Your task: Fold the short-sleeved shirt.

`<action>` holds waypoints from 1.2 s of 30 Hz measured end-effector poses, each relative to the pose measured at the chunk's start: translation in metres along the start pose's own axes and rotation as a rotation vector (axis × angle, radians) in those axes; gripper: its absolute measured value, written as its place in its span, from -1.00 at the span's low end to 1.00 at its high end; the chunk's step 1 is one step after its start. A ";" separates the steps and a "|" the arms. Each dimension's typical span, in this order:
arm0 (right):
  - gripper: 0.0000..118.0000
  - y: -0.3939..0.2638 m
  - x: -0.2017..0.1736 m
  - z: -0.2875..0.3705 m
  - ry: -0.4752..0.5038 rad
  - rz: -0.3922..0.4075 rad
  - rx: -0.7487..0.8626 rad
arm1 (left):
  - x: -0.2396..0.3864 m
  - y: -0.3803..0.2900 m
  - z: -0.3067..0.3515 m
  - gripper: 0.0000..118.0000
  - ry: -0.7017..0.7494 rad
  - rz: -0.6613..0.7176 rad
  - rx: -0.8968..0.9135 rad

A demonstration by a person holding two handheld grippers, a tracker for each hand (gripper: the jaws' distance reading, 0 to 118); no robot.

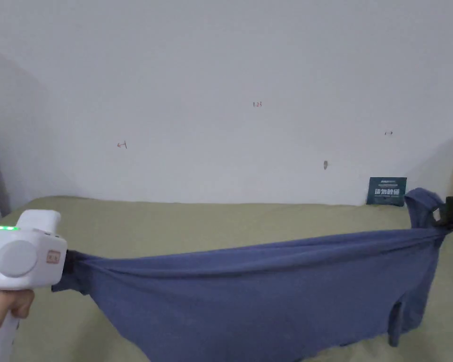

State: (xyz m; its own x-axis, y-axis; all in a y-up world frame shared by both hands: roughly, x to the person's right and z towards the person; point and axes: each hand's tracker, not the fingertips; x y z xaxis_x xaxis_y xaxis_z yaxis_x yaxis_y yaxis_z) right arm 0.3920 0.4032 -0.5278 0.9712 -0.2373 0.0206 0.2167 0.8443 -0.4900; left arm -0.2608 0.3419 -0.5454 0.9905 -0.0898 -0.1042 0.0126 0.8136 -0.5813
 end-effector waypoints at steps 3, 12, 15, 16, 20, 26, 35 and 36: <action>-0.94 0.014 -0.010 0.037 -0.009 0.003 0.062 | 0.012 0.032 0.045 -1.00 0.027 -0.024 0.093; -0.94 0.051 -0.021 0.077 -0.080 0.047 0.156 | 0.037 0.097 0.082 -1.00 0.078 -0.069 0.194; -0.94 0.061 -0.022 0.076 -0.103 0.048 0.188 | 0.039 0.112 0.073 -1.00 0.084 -0.065 0.199; -0.94 0.064 -0.024 0.072 -0.096 0.049 0.177 | 0.041 0.117 0.070 -1.00 0.086 -0.064 0.200; -0.94 0.081 -0.028 0.053 -0.106 0.051 0.181 | 0.044 0.135 0.049 -1.00 0.097 -0.055 0.194; -0.94 0.106 -0.026 0.004 -0.118 0.050 0.174 | 0.054 0.158 0.014 -1.00 0.123 -0.059 0.183; -0.94 0.121 -0.028 -0.088 -0.149 0.037 0.128 | 0.066 0.183 -0.060 -1.00 0.172 -0.038 0.181; -0.94 0.121 -0.028 -0.100 -0.153 0.041 0.123 | 0.068 0.184 -0.071 -1.00 0.182 -0.046 0.183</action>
State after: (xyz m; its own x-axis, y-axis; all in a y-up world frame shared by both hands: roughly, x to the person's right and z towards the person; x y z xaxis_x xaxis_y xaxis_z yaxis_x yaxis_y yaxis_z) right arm 0.3808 0.4643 -0.6746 0.9812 -0.1340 0.1393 0.1782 0.9062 -0.3835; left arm -0.2010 0.4452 -0.7165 0.9477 -0.2176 -0.2336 0.0982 0.8950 -0.4352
